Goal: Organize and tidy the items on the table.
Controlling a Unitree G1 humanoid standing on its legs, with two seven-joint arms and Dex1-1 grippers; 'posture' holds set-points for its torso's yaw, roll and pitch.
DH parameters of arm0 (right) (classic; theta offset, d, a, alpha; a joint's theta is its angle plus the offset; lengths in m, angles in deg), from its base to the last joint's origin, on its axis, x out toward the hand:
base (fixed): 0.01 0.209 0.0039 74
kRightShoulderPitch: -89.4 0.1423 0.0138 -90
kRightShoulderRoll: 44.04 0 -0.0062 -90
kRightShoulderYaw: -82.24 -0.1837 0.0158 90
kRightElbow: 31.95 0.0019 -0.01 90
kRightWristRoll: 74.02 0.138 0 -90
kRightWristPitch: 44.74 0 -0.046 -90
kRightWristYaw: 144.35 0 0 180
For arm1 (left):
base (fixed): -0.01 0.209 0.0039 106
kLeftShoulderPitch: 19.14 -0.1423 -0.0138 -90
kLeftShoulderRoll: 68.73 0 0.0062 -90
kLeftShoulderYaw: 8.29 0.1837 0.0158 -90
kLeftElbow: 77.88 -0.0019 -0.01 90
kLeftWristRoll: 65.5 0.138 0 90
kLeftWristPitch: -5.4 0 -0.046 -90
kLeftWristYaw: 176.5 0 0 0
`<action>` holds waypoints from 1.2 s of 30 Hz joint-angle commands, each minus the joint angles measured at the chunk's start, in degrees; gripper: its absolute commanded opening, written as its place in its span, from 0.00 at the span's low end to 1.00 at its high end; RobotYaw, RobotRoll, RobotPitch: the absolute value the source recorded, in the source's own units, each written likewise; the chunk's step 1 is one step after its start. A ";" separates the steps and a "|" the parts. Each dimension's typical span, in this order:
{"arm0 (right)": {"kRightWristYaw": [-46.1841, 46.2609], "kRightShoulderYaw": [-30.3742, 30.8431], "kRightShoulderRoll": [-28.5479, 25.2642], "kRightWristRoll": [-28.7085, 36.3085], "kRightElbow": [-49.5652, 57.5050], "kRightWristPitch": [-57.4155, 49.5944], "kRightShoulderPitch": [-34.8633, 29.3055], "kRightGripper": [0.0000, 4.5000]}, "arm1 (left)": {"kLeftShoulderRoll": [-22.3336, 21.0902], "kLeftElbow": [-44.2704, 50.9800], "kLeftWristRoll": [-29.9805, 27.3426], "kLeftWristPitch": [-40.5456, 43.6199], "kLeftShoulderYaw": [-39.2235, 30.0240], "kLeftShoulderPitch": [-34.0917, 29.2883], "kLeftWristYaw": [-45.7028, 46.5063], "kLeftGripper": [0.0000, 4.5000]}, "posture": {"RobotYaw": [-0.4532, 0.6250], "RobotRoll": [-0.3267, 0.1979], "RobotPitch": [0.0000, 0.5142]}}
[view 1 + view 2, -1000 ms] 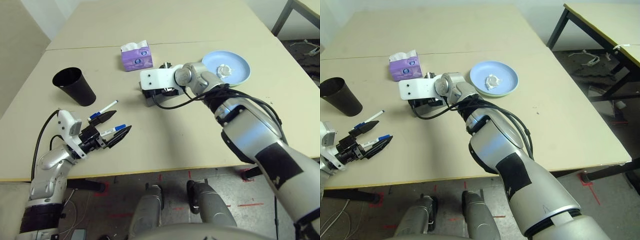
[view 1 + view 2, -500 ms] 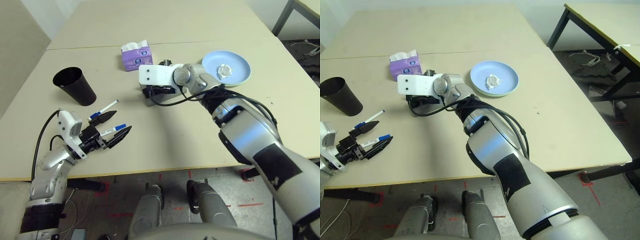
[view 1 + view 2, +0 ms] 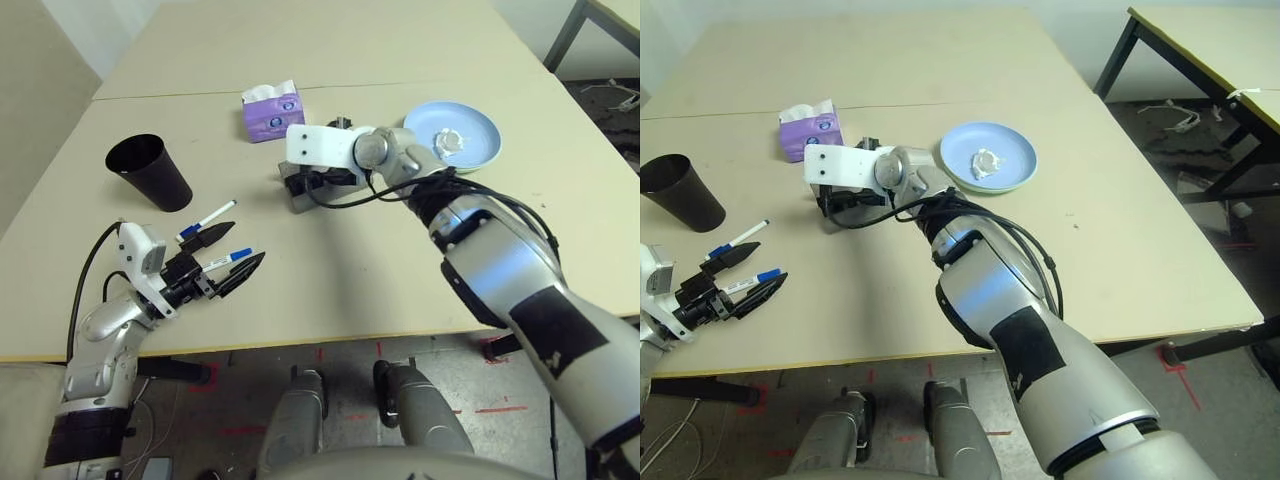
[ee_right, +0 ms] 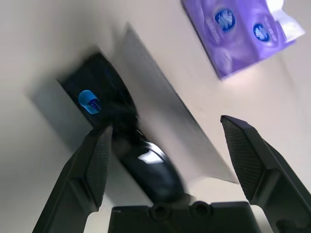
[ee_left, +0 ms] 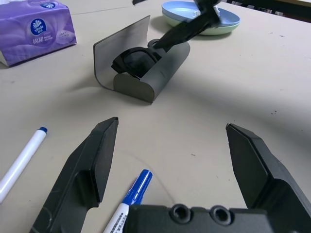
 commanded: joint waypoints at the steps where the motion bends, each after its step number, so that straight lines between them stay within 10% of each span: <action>1: -12.54 -6.11 -7.20 9.50 14.43 -8.89 -6.31 1.00 | -0.24 0.26 0.50 -0.32 -0.36 -1.45 -0.18 1.00 | 0.39 0.62 0.35; 7: -18.47 -15.46 -20.66 21.69 42.50 -25.74 -22.77 1.00 | -0.46 -0.37 0.31 -0.05 -0.16 -1.33 -0.90 1.00 | 0.36 0.62 0.35; 19: -27.98 -27.34 -25.86 40.84 59.69 -11.36 -52.79 1.00 | -0.93 -2.95 0.89 0.20 0.75 1.49 -2.63 1.00 | 0.32 0.62 0.35; 36: -41.62 -24.87 -27.09 46.50 50.19 4.30 -55.29 1.00 | -1.09 -6.27 1.11 -0.95 -0.33 3.81 -2.45 1.00 | 0.32 0.62 0.33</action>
